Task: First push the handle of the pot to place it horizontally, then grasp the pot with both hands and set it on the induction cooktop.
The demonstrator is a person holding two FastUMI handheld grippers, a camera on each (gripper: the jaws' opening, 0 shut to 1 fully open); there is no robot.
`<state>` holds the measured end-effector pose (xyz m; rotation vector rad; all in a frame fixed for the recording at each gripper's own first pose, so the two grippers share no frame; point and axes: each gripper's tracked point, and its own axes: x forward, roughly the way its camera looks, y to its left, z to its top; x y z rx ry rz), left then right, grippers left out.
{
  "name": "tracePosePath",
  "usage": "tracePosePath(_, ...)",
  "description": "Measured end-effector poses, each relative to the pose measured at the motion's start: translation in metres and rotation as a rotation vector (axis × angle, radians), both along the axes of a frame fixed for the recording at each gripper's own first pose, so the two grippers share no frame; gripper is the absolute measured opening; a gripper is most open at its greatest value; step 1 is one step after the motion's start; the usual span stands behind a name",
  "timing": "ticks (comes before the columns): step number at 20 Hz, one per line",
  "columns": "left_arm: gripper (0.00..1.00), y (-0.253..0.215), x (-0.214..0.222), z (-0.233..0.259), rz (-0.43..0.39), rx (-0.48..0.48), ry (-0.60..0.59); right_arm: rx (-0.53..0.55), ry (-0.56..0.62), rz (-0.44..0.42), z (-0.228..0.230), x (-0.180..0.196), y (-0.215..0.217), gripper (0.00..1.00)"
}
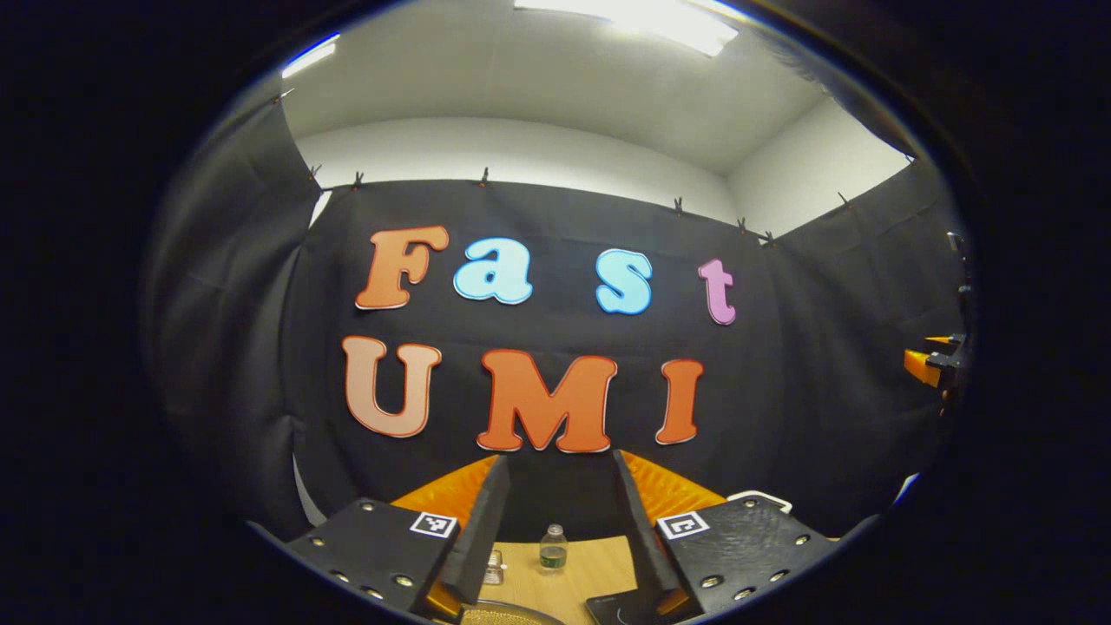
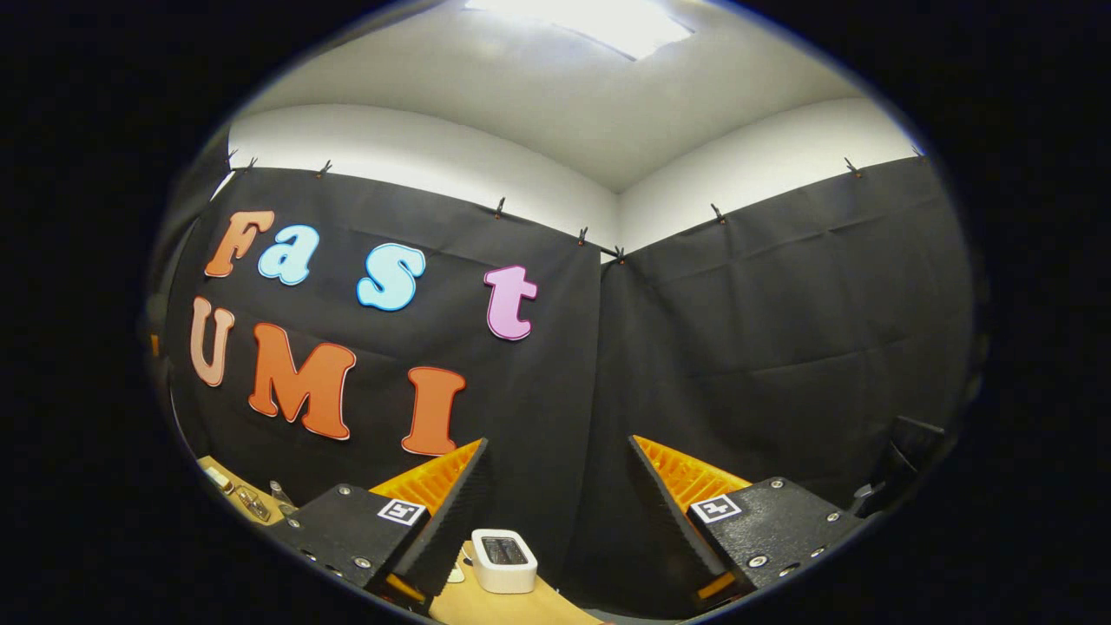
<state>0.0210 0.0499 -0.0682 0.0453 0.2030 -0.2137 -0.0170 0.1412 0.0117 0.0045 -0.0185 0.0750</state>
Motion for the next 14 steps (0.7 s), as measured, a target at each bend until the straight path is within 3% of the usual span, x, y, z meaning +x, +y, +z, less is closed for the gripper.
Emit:
tracePosePath(2, 0.49, -0.015, -0.011, -0.030, -0.057, 0.021, 0.098, -0.001, 0.011, 0.011, -0.006, 0.002, 0.001, 0.95)
tracePosePath(3, 0.47, -0.018, -0.016, -0.049, -0.065, 0.049, 0.153, 0.000, 0.012, 0.015, -0.007, 0.003, 0.001, 0.95)
tracePosePath(4, 0.31, -0.018, -0.020, -0.068, -0.071, 0.082, 0.211, -0.001, 0.013, 0.019, -0.008, 0.003, 0.002, 0.95)
tracePosePath(5, 0.28, -0.017, -0.026, -0.086, -0.073, 0.110, 0.261, -0.004, 0.016, 0.019, -0.009, 0.004, 0.000, 0.95)
tracePosePath(6, 0.13, -0.021, -0.033, -0.103, -0.095, 0.124, 0.326, -0.005, 0.019, 0.018, -0.012, 0.006, 0.000, 0.95)
tracePosePath(9, 0.09, -0.032, -0.065, -0.161, -0.171, 0.130, 0.541, -0.004, 0.034, 0.018, -0.021, 0.009, -0.003, 0.98)
tracePosePath(14, 0.06, -0.015, -0.129, -0.237, -0.204, 0.217, 0.873, -0.009, 0.060, 0.013, -0.034, 0.009, -0.009, 0.95)
